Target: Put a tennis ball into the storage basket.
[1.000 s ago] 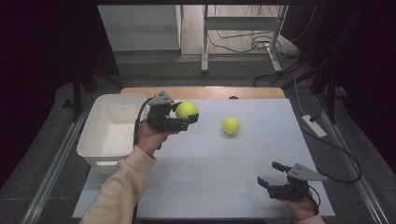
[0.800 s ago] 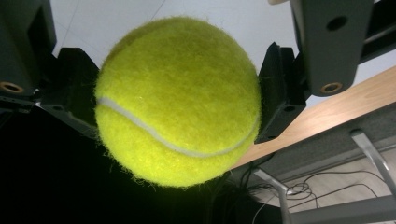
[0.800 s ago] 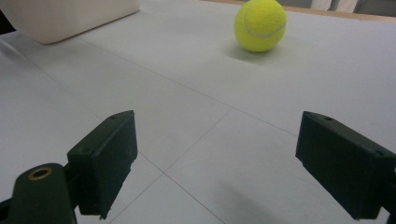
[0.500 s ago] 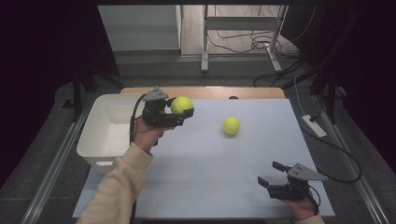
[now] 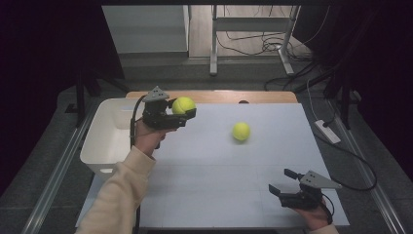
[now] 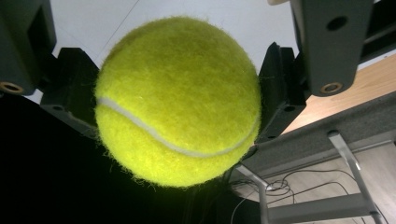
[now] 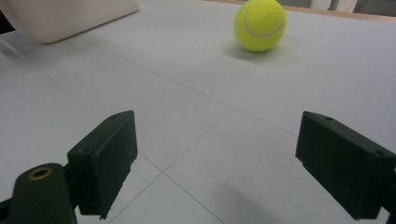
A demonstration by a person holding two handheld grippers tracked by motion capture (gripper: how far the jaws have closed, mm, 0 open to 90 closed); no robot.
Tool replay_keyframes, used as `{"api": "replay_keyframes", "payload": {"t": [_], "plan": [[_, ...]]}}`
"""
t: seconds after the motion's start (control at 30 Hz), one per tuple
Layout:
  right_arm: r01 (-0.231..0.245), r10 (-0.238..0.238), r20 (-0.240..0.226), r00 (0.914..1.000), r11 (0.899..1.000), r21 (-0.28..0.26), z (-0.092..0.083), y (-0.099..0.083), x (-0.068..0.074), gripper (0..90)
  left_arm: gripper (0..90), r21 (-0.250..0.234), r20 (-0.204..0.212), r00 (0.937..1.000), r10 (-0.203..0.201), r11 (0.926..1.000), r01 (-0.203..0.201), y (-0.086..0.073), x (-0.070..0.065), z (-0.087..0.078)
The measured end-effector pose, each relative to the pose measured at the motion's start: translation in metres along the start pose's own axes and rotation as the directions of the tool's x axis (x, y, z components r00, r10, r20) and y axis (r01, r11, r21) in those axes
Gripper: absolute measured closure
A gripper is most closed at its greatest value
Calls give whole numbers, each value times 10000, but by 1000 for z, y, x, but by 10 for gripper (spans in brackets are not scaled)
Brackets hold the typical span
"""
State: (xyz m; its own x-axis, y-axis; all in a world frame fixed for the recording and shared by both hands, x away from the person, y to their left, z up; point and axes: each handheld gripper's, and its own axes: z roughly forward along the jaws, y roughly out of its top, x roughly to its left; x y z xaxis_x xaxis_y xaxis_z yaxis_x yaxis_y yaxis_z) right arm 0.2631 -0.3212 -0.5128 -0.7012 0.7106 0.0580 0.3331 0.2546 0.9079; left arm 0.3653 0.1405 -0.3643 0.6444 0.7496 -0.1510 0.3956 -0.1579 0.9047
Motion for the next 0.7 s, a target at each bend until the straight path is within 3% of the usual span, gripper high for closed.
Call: {"api": "replay_keyframes", "payload": {"t": [0.7], "plan": [[-22,22,57,10000,10000,0,-1,-1,-1,128,269,-215,-585,9983,-85,9997,73,5,12,-14]]}}
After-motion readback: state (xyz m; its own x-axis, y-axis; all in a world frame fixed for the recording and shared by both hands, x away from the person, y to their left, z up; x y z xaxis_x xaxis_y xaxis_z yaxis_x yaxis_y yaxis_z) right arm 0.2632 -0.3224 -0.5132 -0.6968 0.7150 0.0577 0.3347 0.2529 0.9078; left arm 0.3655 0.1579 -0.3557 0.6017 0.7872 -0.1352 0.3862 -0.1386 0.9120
